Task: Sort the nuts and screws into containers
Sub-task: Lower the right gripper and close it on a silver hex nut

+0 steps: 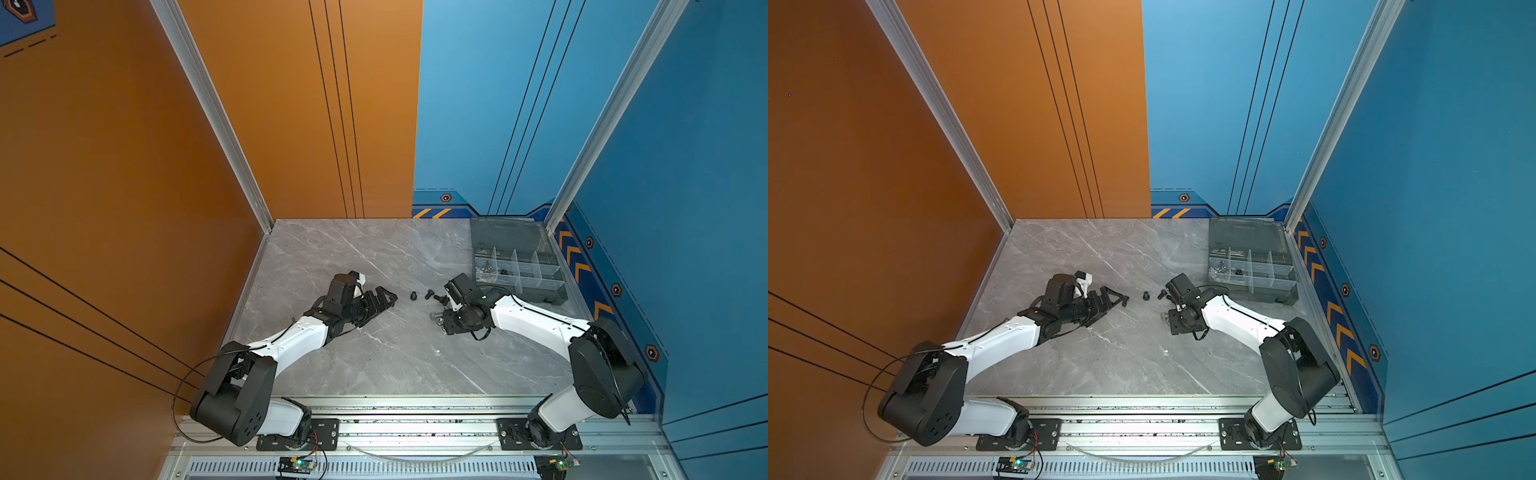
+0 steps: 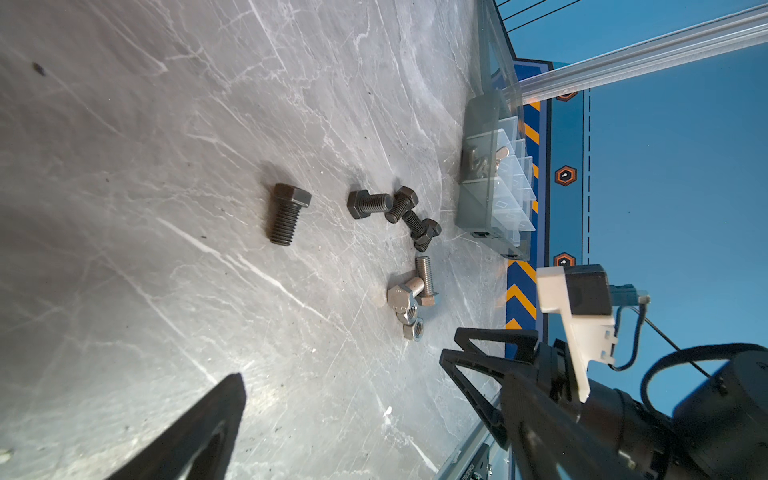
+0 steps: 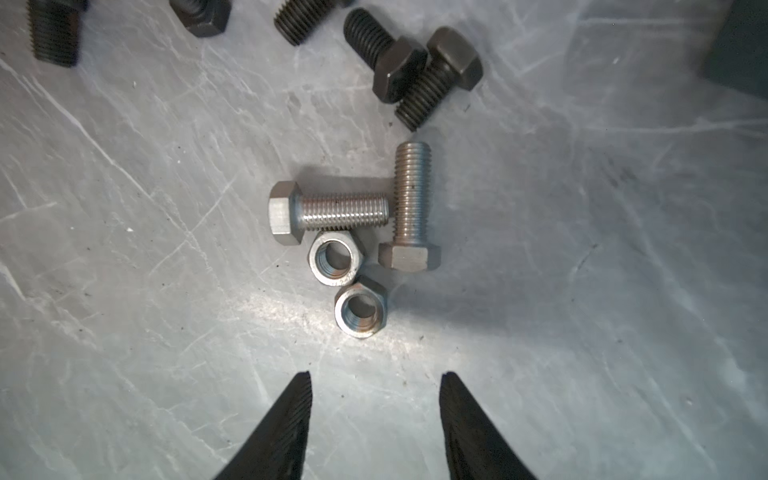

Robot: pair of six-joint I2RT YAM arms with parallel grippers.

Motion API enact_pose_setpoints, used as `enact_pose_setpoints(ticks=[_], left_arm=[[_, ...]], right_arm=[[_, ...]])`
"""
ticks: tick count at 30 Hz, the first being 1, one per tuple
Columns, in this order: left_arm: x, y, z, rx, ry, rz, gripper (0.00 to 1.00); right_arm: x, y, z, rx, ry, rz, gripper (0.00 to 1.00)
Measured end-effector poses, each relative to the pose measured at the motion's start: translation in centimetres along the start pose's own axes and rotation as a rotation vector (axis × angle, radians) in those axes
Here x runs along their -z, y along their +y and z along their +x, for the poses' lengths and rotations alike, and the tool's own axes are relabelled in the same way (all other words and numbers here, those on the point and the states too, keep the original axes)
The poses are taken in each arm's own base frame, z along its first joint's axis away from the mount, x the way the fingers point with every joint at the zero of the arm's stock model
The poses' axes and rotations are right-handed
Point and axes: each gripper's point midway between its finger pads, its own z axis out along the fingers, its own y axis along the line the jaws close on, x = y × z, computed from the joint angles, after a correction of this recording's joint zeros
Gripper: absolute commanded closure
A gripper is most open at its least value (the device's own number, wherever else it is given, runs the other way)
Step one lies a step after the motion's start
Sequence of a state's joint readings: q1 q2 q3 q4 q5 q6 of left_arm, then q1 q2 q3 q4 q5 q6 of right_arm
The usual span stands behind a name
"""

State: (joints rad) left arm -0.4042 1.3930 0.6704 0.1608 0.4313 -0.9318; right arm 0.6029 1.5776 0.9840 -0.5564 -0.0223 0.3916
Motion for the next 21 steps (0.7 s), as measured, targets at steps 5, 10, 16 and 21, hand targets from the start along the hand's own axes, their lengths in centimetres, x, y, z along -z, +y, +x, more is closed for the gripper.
enact_pose_setpoints(ticks=[5, 10, 16, 21], left_arm=[[0.0, 0.0, 0.0, 0.0, 0.0, 0.0, 0.02], [0.0, 0.0, 0.0, 0.0, 0.0, 0.0, 0.02], [0.0, 0.0, 0.0, 0.0, 0.0, 0.0, 0.02], [0.0, 0.0, 0.0, 0.0, 0.0, 0.0, 0.02]], right_arm=[[-0.8, 0.0, -0.8, 0.066, 0.011, 0.008, 0.49], [-2.2, 0.0, -0.5, 0.1, 0.045, 0.015, 0.52], [-3.2, 0.0, -0.4, 0.108, 0.062, 0.017, 0.54], [-4.0, 0.1, -0.4, 0.109, 0.07, 0.02, 0.56]])
